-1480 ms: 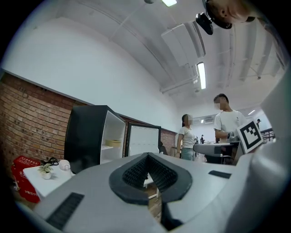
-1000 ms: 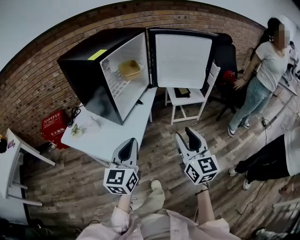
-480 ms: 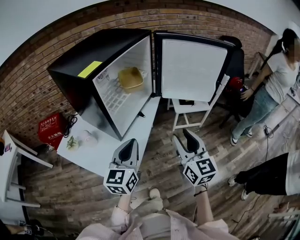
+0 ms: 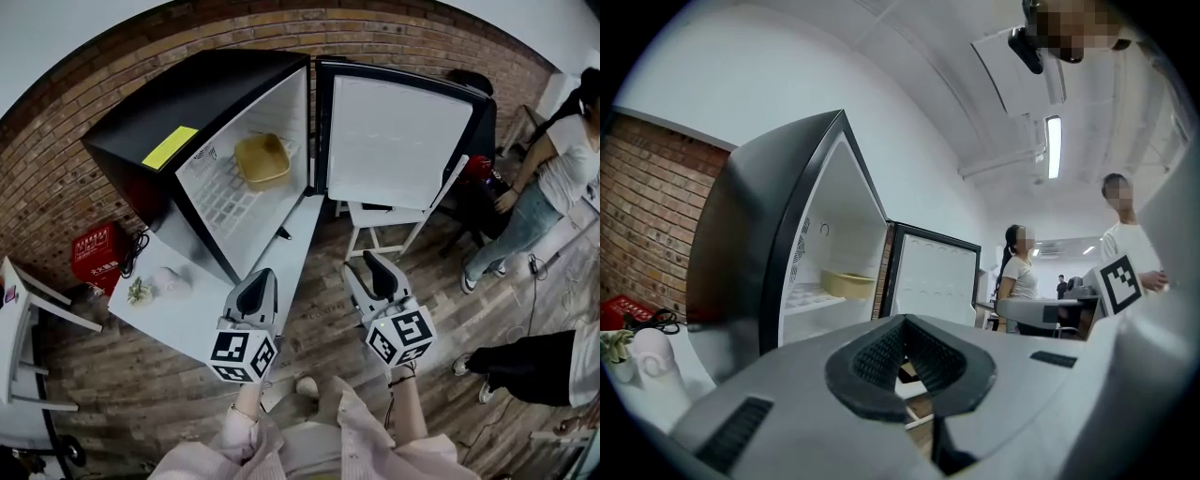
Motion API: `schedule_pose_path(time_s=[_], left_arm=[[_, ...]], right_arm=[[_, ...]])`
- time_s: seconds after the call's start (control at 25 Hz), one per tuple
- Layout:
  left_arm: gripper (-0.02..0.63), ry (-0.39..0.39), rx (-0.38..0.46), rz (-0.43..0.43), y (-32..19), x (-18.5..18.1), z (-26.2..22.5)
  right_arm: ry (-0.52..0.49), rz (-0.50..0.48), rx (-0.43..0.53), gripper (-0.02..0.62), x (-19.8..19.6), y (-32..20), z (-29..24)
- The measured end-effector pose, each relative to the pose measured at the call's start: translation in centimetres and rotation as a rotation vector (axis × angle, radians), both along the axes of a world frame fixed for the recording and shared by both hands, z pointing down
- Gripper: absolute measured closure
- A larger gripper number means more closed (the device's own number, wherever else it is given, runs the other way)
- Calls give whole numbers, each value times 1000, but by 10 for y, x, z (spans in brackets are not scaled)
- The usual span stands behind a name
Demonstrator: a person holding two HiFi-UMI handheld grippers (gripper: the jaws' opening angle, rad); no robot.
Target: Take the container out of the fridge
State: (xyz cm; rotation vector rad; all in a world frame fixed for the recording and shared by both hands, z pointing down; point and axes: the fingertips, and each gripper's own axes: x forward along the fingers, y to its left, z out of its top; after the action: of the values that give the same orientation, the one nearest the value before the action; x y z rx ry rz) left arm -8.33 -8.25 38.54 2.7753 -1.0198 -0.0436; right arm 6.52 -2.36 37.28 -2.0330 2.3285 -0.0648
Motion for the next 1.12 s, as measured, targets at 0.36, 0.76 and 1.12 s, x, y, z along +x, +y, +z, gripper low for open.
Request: schedule_pose_path(time_s=[0.36, 0.76, 1.12], left_arm=[[614, -14, -25, -41, -27, 4, 11], [614, -41, -48, -117, -78, 26, 21], [614, -58, -73, -184, -120, 51, 33]], right_arm=[[1, -59, -8, 435, 5, -40, 4], [6, -201, -3, 436, 18, -125, -1], [65, -367, 18, 436, 22, -190, -9]])
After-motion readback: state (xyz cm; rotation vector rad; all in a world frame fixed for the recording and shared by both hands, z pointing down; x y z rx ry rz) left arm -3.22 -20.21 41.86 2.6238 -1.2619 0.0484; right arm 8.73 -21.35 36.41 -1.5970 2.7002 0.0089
